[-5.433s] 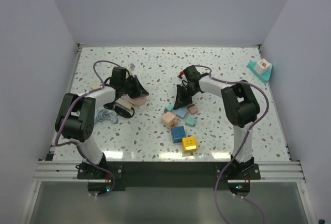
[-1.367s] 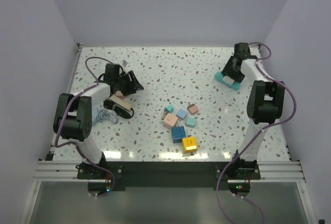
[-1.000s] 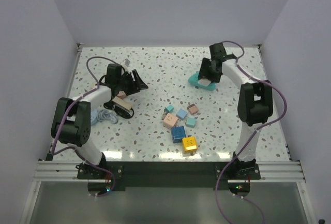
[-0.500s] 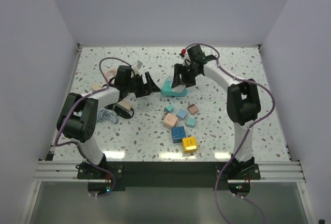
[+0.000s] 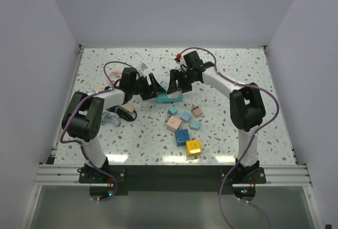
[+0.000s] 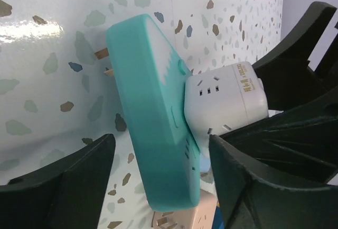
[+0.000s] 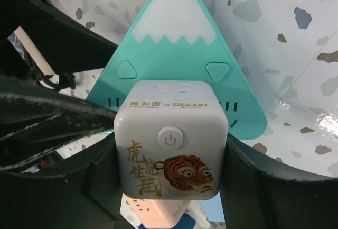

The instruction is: Pull the plug off the socket

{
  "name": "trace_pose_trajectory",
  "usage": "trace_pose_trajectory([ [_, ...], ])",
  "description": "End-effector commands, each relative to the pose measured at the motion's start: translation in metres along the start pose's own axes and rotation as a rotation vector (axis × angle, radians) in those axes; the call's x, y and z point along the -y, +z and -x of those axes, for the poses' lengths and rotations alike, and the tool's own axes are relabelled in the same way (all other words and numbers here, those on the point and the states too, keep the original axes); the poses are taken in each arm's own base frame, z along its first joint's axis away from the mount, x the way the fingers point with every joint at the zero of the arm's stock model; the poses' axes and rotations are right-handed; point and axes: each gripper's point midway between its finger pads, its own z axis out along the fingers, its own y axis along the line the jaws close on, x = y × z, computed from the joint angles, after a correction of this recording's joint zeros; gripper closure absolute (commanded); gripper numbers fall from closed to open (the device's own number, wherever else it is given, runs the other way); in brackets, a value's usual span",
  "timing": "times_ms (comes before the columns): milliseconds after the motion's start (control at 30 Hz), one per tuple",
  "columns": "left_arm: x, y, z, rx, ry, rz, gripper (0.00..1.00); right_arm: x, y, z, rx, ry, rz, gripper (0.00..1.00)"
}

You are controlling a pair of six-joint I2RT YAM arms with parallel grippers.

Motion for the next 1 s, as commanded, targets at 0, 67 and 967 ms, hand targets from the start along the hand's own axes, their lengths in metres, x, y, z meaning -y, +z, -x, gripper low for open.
trace_pose_trajectory([
  [0, 0.004, 0.007, 0.004, 0.001, -0.010, -0.013, 0.27, -0.032, -0.019, 0.022, 0.121, -0.023, 0.085, 1.00],
  [67, 0.005, 0.008, 0.000, -0.012, -0.025, -0.028, 0.37, -0.036, -0.020, 0.023, 0.144, -0.025, 0.102, 1.00],
  [967, -0.053, 0.005, -0.033, -0.063, -0.039, 0.172, 1.00, -0.001, -0.053, 0.050, 0.095, 0.039, 0.130, 1.00],
])
